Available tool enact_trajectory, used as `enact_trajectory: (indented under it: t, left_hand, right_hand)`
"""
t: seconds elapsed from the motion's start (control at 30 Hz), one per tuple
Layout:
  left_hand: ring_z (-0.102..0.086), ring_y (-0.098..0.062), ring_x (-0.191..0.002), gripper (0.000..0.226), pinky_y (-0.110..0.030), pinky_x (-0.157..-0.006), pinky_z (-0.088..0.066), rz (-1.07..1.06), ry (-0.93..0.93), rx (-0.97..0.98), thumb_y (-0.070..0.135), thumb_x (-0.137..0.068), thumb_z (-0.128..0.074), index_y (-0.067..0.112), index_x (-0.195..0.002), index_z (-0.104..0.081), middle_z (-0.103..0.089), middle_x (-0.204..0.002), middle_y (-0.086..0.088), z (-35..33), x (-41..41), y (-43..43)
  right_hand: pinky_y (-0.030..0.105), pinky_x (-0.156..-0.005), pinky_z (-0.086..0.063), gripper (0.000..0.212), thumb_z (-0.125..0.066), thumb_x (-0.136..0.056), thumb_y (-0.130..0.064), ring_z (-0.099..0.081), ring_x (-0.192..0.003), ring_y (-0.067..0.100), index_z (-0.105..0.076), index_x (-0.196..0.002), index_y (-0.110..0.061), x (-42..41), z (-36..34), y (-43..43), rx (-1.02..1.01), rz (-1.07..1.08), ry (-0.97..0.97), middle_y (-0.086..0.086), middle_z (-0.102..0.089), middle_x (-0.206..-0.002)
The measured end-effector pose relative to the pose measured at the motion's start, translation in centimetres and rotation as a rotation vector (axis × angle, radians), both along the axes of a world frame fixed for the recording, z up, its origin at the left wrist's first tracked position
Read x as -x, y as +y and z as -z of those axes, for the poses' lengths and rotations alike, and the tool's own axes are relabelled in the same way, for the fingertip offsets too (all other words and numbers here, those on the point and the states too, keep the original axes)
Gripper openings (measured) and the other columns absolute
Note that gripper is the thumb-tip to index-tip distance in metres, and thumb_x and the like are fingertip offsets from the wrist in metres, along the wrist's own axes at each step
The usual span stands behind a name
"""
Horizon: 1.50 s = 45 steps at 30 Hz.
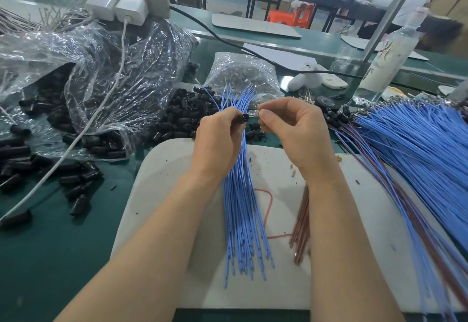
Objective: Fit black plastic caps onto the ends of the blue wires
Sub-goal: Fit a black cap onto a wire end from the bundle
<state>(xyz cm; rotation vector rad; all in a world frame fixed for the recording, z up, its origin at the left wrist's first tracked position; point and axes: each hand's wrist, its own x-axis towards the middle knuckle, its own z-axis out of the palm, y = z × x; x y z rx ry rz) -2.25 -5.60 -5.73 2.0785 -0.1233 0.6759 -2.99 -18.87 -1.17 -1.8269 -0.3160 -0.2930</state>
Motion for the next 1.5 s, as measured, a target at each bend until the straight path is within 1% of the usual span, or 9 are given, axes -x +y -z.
enact_trajectory:
  t: [0.17, 0.43, 0.63, 0.73, 0.8, 0.93, 1.07, 1.33, 1.5]
  left_hand:
    - [-0.06, -0.03, -0.072, 0.012, -0.043, -0.07, -0.05, -0.012, 0.003, -0.03, 0.012, -0.091, -0.056, 0.007, -0.084, -0.065, -0.066, -0.073, -0.008, 0.0, 0.0, 0.1]
    - [-0.056, -0.033, -0.072, 0.015, -0.045, -0.07, -0.048, -0.042, 0.045, -0.055, 0.014, -0.092, -0.055, 0.006, -0.085, -0.064, -0.066, -0.073, -0.01, -0.3, 0.2, -0.1]
    - [-0.054, -0.034, -0.074, 0.019, -0.043, -0.07, -0.046, -0.064, 0.073, -0.138, 0.014, -0.094, -0.049, 0.004, -0.087, -0.063, -0.064, -0.076, -0.011, -0.6, 0.4, -0.1]
    - [-0.05, -0.031, -0.071, 0.019, -0.037, -0.061, -0.039, -0.102, 0.079, -0.222, 0.016, -0.095, -0.048, 0.007, -0.089, -0.063, -0.058, -0.072, -0.003, -0.6, 0.4, -0.2]
    - [-0.052, -0.028, -0.072, 0.015, -0.034, -0.06, -0.036, -0.098, 0.079, -0.24, 0.016, -0.094, -0.05, 0.011, -0.09, -0.064, -0.058, -0.074, 0.0, -0.7, 0.4, -0.2]
    - [-0.056, -0.011, -0.067, 0.016, -0.028, -0.069, -0.047, 0.125, 0.12, -0.101, 0.016, -0.088, -0.062, 0.02, -0.103, -0.064, -0.065, -0.079, 0.007, -0.8, 0.4, 0.1]
    - [-0.048, 0.004, -0.055, 0.01, -0.008, -0.058, -0.036, 0.208, 0.085, -0.061, 0.015, -0.086, -0.067, 0.017, -0.096, -0.069, -0.061, -0.07, 0.017, -0.7, 0.2, 0.5]
    - [-0.046, 0.0, -0.057, 0.011, -0.009, -0.059, -0.034, 0.227, 0.04, -0.144, 0.011, -0.087, -0.064, 0.014, -0.097, -0.07, -0.06, -0.071, 0.009, -0.7, 0.4, 0.6]
    - [-0.046, -0.001, -0.055, 0.01, -0.009, -0.058, -0.035, 0.218, 0.03, -0.103, 0.01, -0.086, -0.065, 0.012, -0.094, -0.07, -0.06, -0.069, 0.005, -0.8, 0.5, 0.3]
  right_hand:
    - [0.024, -0.077, -0.055, 0.007, -0.068, -0.086, -0.01, -0.067, -0.074, 0.009, -0.072, -0.088, -0.016, 0.1, -0.1, 0.1, 0.142, 0.061, -0.056, -0.005, -0.071, -0.078]
    - [0.015, -0.076, -0.051, 0.008, -0.068, -0.086, -0.01, -0.065, -0.077, 0.005, -0.074, -0.091, -0.013, 0.5, -0.3, 0.8, 0.317, 0.112, -0.185, -0.002, -0.071, -0.083]
    - [0.03, -0.079, -0.05, 0.012, -0.065, -0.086, -0.007, -0.063, -0.079, 0.015, -0.074, -0.093, -0.008, 0.7, -0.5, 1.3, 0.429, 0.132, -0.245, 0.004, -0.07, -0.086]
    - [0.032, -0.079, -0.049, 0.012, -0.063, -0.086, -0.005, -0.063, -0.079, 0.019, -0.074, -0.091, -0.007, 0.6, -0.3, 1.5, 0.46, 0.162, -0.274, 0.006, -0.069, -0.086]
    - [0.03, -0.079, -0.049, 0.012, -0.063, -0.086, -0.005, -0.063, -0.079, 0.016, -0.074, -0.09, -0.008, 0.5, -0.2, 1.3, 0.446, 0.188, -0.262, 0.004, -0.069, -0.085]
    - [0.024, -0.08, -0.052, 0.011, -0.066, -0.086, -0.009, -0.065, -0.077, 0.008, -0.074, -0.091, -0.013, -0.5, 0.2, -0.1, 0.323, 0.21, -0.122, -0.006, -0.068, -0.08]
    - [0.011, -0.07, -0.048, 0.013, -0.068, -0.085, -0.006, -0.061, -0.065, -0.007, -0.072, -0.086, -0.018, -1.0, 0.7, -1.3, 0.181, 0.117, -0.025, -0.013, -0.067, -0.073]
    - [0.011, -0.066, -0.048, 0.018, -0.069, -0.085, -0.009, -0.065, -0.067, -0.001, -0.071, -0.081, -0.026, -1.1, 1.3, -2.0, 0.038, 0.013, 0.088, -0.012, -0.07, -0.067]
    - [0.015, -0.068, -0.052, 0.016, -0.068, -0.085, -0.006, -0.066, -0.068, 0.003, -0.071, -0.083, -0.021, -1.3, 1.7, -1.6, -0.026, -0.004, 0.114, -0.006, -0.071, -0.071]
